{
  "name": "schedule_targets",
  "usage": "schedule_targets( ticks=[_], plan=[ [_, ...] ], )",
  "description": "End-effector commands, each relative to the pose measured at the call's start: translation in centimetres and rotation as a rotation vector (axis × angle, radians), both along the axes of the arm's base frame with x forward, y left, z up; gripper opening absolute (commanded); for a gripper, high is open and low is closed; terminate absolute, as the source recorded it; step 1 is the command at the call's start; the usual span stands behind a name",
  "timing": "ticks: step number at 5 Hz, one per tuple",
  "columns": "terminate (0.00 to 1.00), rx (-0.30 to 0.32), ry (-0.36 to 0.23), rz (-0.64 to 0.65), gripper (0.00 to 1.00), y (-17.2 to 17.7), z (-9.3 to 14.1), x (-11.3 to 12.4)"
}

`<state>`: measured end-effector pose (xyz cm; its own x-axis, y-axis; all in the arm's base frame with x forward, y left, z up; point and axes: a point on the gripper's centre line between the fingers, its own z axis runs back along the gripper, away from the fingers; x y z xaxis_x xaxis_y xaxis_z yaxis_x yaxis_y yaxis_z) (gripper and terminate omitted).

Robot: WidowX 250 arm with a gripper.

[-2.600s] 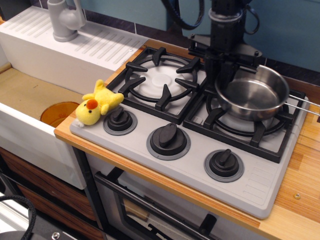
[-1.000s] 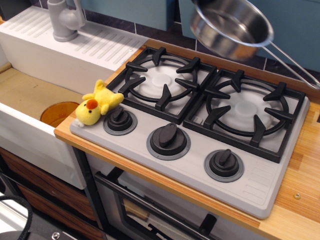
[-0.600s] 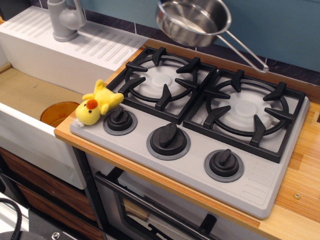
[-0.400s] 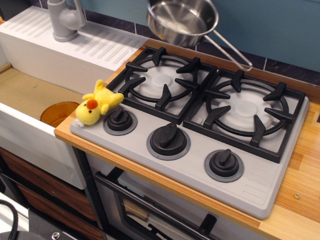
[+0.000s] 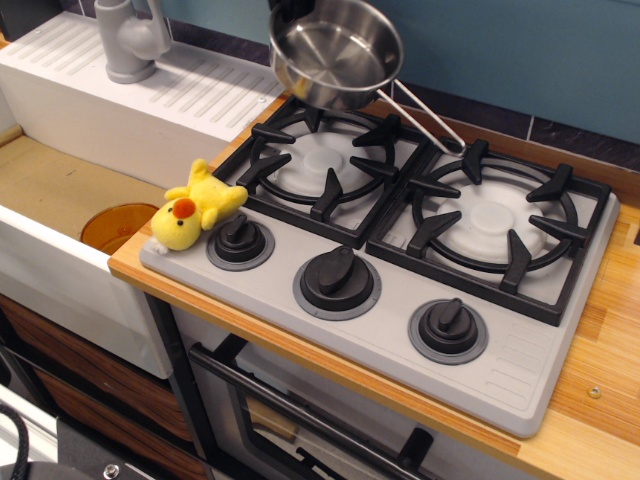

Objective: Put pan on stove and put stuffedduck in pan

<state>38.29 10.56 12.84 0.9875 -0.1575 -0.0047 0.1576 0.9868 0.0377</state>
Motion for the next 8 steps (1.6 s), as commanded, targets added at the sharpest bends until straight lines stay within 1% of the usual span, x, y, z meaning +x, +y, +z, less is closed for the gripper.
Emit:
schedule_targets(
  ticks=[1, 2, 3, 4, 5, 6, 8],
  plan=[
    [0.00, 0.000, -0.047, 0.039, 0.00, 1.0, -0.6, -1.0],
    [0.00, -0.013, -0.053, 0.030, 1.00, 1.1, -1.3, -1.3],
    [0.00, -0.021, -0.043, 0.029, 1.00, 1.0, -1.0, -1.4],
    [0.00, -0.020, -0.010, 0.022, 1.00, 0.6, 0.4, -1.0],
    [0.00, -0.005, 0.013, 0.015, 1.00, 0.2, 2.4, -0.5],
    [0.00, 0.053, 0.023, -0.011, 1.00, -0.6, 4.6, -0.7],
    [0.00, 0.053, 0.023, -0.011, 1.00, -0.6, 4.6, -0.7]
  ],
)
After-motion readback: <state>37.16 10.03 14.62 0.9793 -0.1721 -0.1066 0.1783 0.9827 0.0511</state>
